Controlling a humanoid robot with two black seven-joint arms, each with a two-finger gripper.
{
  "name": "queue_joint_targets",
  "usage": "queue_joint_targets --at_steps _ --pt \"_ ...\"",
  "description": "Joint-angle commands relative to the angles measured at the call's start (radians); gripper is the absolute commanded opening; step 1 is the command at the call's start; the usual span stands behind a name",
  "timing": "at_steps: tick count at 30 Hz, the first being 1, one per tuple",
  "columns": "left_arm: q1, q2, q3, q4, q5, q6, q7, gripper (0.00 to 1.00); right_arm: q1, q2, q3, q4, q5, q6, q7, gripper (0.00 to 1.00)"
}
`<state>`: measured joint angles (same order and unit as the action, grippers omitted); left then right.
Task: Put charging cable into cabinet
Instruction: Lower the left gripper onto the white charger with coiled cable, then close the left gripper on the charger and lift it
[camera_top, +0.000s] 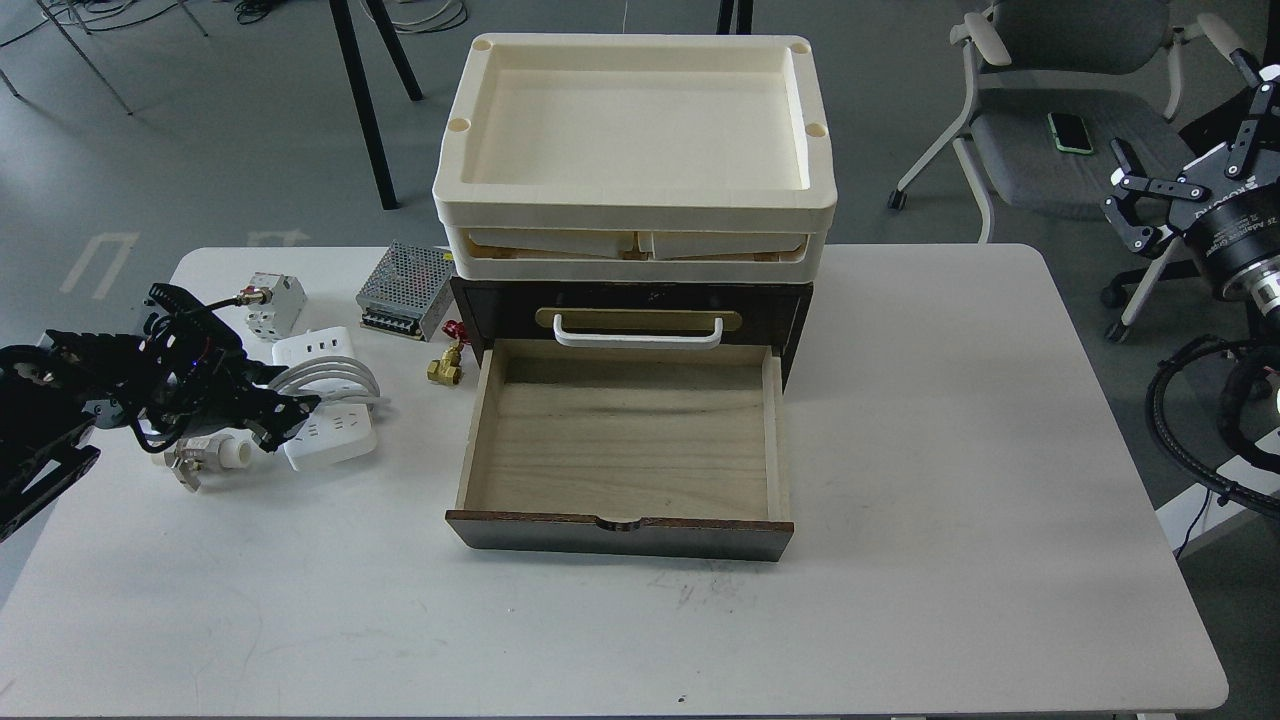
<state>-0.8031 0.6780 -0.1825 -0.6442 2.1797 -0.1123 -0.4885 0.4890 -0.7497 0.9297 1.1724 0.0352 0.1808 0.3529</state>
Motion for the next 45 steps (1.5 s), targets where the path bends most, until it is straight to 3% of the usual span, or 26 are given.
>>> queue_joint_targets --at_steps 1,4,6,9,20,24,33,41,45 --pt "0.001 0.000 0.000 0.000 0.002 0.003 0.000 0.32 -0.004 0.001 0.000 -0.002 0.000 0.000 0.000 1.00" --pt "0.002 0.000 0.000 0.000 0.002 0.003 0.000 0.23 -0.013 0.000 0.000 -0.004 0.000 -0.001 0.000 1.00" --pt "0.004 0.000 0.002 0.000 0.002 0.003 0.000 0.09 -0.015 0.001 0.000 -0.004 0.000 0.000 0.000 1.00" --pt "0.001 0.000 0.018 0.000 0.002 0.008 0.000 0.02 -0.021 0.000 0.000 -0.004 0.000 0.000 0.000 1.00" --pt "-0.027 0.018 0.026 0.000 0.000 0.068 0.000 0.00 -0.026 0.001 0.000 -0.005 0.000 -0.001 0.000 1.00" --pt "-0.047 0.092 0.020 -0.044 -0.004 0.075 0.000 0.00 -0.026 0.000 0.000 -0.005 0.000 -0.001 0.000 1.00" --pt "-0.062 0.377 0.012 -0.345 -0.098 0.069 0.000 0.00 -0.029 0.001 0.003 -0.007 0.000 -0.001 0.001 1.00" --pt "-0.056 0.777 0.020 -0.846 -0.345 0.059 0.000 0.00 -0.030 0.000 0.014 -0.007 0.000 -0.001 0.000 1.00" --pt "-0.045 0.905 0.038 -1.078 -0.437 0.060 0.000 0.00 -0.030 0.001 0.014 -0.011 0.000 -0.003 0.001 1.00"
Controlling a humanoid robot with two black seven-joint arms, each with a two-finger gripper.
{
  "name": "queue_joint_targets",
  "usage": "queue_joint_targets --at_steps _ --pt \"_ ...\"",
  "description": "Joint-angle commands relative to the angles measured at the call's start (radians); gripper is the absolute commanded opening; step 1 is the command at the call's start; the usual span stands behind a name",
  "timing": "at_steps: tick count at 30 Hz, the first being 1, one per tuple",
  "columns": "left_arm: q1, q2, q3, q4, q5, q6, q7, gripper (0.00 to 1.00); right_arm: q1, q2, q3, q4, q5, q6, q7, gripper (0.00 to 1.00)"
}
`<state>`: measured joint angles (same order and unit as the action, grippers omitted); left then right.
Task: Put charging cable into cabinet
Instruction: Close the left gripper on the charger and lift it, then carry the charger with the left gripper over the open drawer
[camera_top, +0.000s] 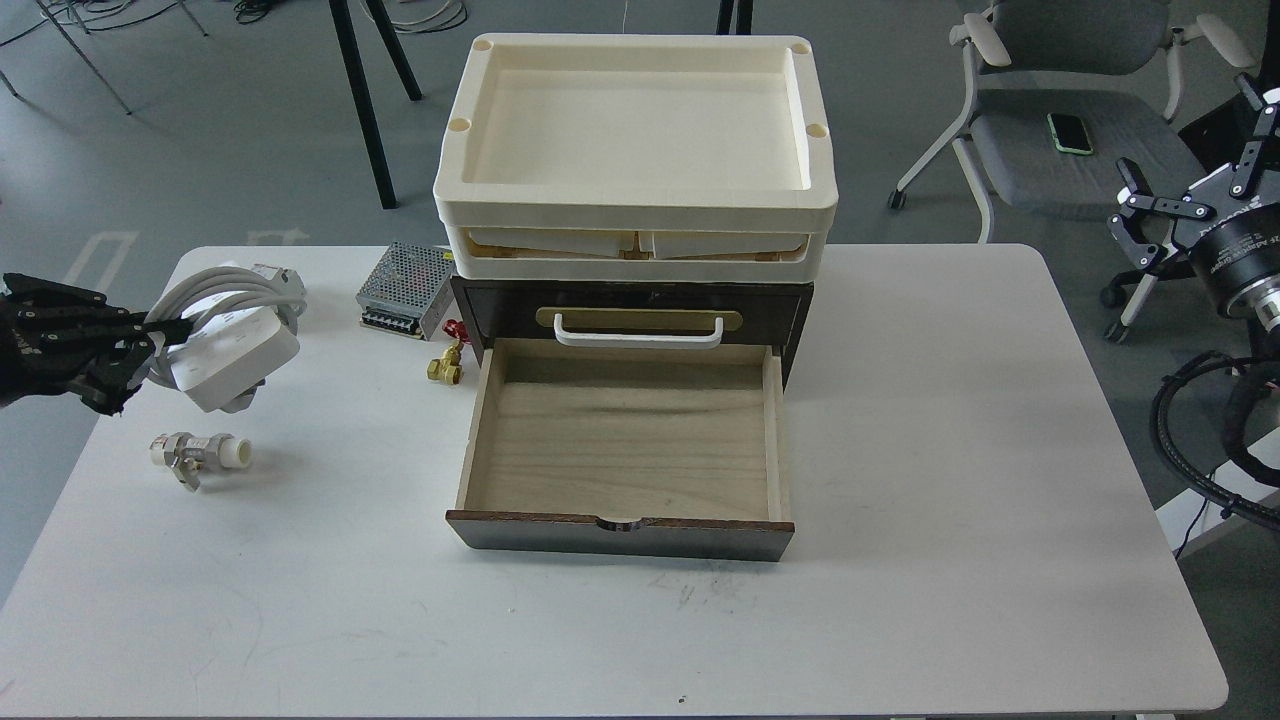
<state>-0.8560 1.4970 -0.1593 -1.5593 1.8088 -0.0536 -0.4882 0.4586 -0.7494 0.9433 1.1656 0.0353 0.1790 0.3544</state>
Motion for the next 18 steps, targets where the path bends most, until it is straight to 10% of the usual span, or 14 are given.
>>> queue_joint_targets --at_steps 1,8,18 --pt "0.008 0.104 0.033 -0.206 -0.084 0.003 -0.001 0.00 0.000 0.002 0.000 -0.009 0.000 -0.001 0.000 1.00" --pt "0.024 -0.055 0.064 -0.209 -0.108 -0.021 -0.001 0.00 -0.001 0.004 0.000 -0.018 0.000 -0.001 -0.002 1.00" --pt "-0.077 -0.228 0.046 -0.209 -0.375 -0.273 -0.001 0.00 -0.015 0.004 0.000 -0.038 -0.002 -0.001 -0.002 1.00"
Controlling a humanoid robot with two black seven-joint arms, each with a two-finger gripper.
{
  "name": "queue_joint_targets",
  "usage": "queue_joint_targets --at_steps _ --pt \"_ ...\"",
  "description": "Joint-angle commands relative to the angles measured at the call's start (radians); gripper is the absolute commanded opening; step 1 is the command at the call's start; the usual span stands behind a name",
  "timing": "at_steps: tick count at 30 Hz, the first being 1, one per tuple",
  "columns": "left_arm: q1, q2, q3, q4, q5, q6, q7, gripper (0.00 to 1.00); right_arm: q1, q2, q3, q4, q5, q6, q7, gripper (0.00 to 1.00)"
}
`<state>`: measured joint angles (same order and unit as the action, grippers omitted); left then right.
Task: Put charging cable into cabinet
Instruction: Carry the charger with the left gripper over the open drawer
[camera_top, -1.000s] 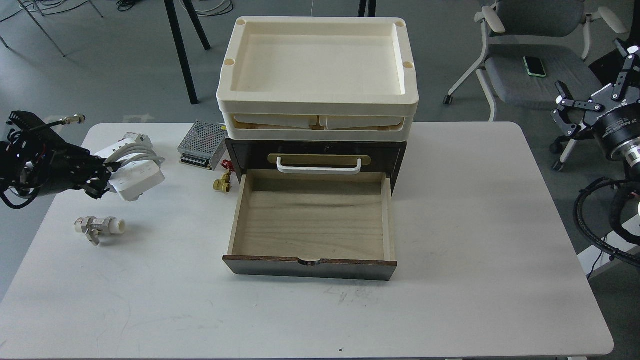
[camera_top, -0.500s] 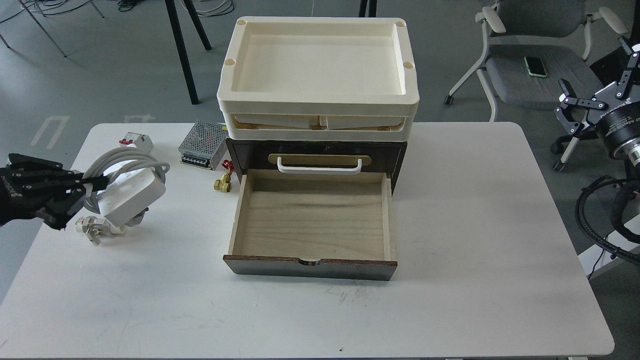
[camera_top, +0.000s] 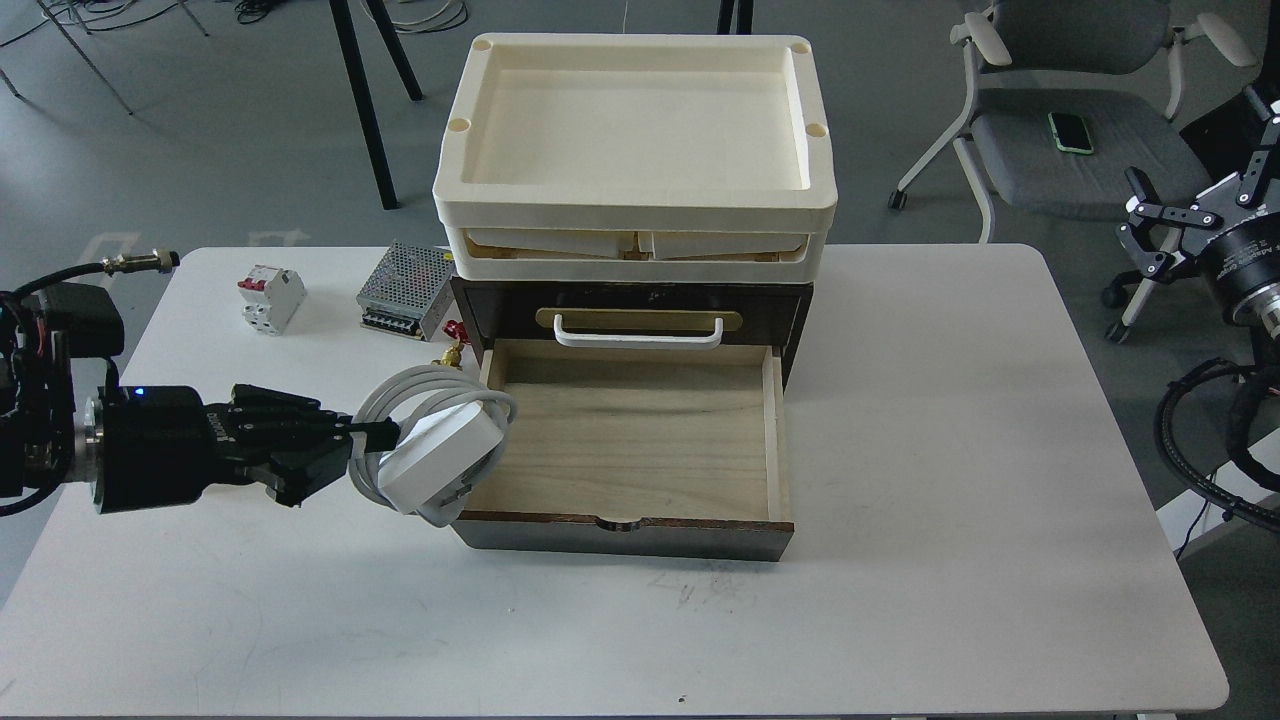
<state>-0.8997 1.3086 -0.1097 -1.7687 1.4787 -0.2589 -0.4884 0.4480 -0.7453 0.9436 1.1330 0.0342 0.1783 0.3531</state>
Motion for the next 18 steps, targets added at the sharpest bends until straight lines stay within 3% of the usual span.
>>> queue_joint_targets --at_steps 1,8,18 --pt "-0.033 -0.064 -0.013 0.000 -0.054 -0.080 0.000 0.00 -0.005 0.000 0.000 -0.010 0.000 0.001 0.000 1.00" --pt "-0.031 -0.258 -0.034 0.044 -0.087 -0.132 0.000 0.00 -0.008 0.001 0.000 -0.013 0.001 0.001 0.001 1.00" --pt "-0.027 -0.446 -0.034 0.323 -0.123 -0.171 0.000 0.00 -0.025 0.001 0.000 -0.013 0.001 0.001 0.001 1.00"
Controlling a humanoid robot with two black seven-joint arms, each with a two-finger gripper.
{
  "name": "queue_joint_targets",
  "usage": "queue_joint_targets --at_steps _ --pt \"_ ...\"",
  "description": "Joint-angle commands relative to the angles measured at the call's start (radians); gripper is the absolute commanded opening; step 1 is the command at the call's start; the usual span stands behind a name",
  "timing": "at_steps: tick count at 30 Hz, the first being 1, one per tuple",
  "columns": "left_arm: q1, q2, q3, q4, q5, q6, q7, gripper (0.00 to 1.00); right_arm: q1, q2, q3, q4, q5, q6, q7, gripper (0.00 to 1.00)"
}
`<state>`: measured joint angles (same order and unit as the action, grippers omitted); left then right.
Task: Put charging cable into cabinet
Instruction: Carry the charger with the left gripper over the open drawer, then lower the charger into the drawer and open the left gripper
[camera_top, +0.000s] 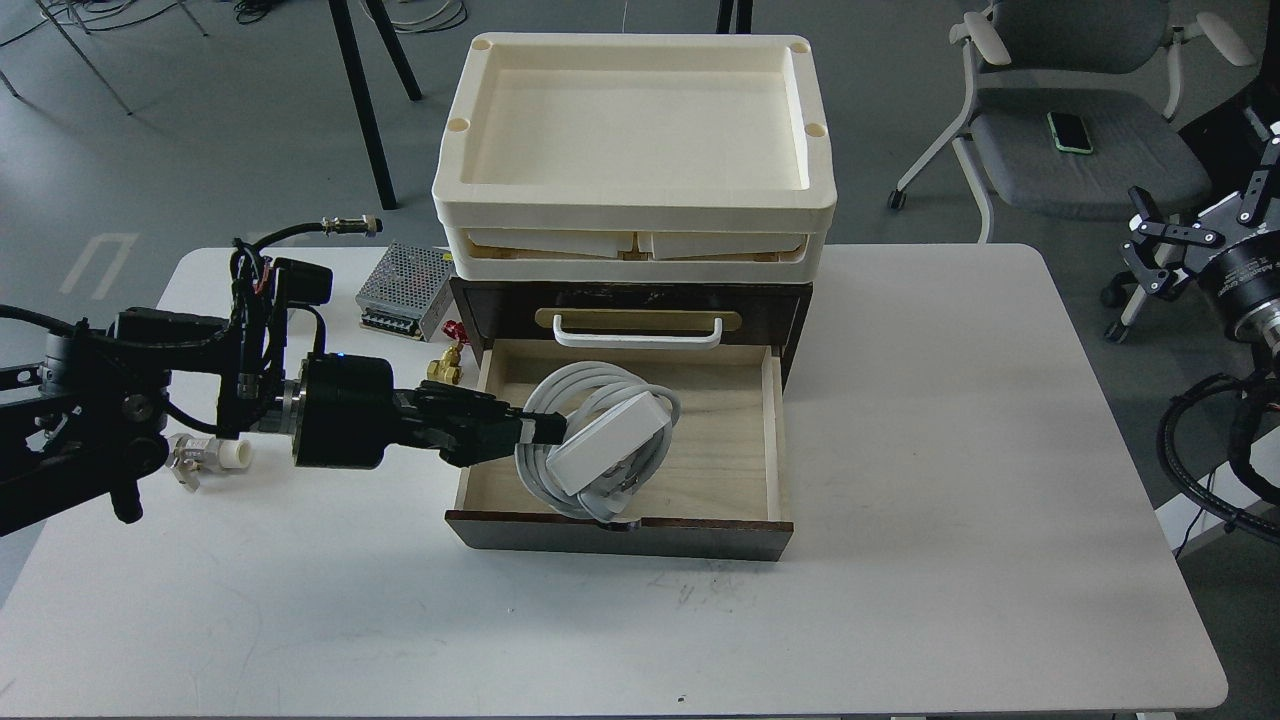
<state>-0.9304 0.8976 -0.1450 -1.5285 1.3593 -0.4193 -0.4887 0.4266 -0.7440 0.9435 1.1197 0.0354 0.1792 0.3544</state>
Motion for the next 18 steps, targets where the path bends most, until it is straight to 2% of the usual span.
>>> queue_joint_targets --at_steps 1,5,14,18 --pt "0.007 -0.045 0.001 0.111 -0.003 -0.012 0.000 0.00 -0.003 0.000 0.000 0.000 0.000 0.000 0.000 1.00" --pt "0.022 -0.080 0.005 0.195 -0.005 -0.010 0.000 0.00 -0.005 0.003 0.000 0.000 0.000 0.000 0.000 1.00" --pt "0.081 -0.089 0.004 0.260 -0.015 0.001 0.000 0.00 -0.005 0.005 0.000 0.000 0.000 0.000 0.000 1.00" --pt "0.099 -0.149 0.004 0.318 -0.022 0.002 0.000 0.00 -0.006 0.005 0.000 0.000 0.000 0.000 0.003 1.00"
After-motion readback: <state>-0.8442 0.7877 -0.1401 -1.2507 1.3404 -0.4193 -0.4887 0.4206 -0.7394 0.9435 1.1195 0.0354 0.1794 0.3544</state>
